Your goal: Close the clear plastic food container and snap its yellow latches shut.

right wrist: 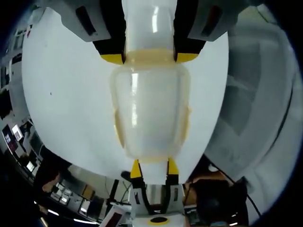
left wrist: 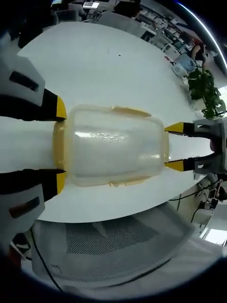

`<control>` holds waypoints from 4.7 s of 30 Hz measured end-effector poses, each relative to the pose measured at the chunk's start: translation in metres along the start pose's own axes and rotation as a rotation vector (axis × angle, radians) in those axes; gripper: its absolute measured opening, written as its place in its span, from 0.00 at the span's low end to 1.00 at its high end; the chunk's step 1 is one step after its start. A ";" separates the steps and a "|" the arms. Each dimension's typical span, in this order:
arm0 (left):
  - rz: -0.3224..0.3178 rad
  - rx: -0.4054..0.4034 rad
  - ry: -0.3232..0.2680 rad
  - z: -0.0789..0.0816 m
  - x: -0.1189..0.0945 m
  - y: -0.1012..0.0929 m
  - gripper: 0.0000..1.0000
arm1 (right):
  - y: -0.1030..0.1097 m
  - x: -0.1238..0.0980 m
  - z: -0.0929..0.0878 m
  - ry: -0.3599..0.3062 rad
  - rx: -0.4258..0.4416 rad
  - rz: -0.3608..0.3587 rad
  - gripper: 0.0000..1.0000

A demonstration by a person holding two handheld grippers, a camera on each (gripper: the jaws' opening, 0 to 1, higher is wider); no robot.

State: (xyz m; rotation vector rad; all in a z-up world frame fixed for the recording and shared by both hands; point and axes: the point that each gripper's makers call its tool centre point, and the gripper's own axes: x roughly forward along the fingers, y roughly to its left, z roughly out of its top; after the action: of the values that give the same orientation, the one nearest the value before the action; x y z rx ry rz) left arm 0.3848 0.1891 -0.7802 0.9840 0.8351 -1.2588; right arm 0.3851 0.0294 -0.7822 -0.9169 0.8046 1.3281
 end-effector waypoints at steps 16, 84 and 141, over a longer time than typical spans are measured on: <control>-0.007 -0.003 -0.019 0.032 0.015 -0.005 0.39 | 0.001 -0.011 -0.034 0.007 0.003 -0.001 0.37; -0.010 0.010 -0.065 0.128 0.059 -0.005 0.39 | -0.002 -0.052 -0.131 0.024 0.025 -0.014 0.37; -0.139 -0.031 -0.123 0.137 0.080 -0.003 0.39 | -0.001 -0.047 -0.150 0.035 0.084 0.091 0.38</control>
State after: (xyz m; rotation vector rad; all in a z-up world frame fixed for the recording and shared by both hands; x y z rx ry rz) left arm 0.3903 0.0326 -0.8036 0.8258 0.8355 -1.4066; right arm 0.3861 -0.1263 -0.8057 -0.8475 0.9312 1.3500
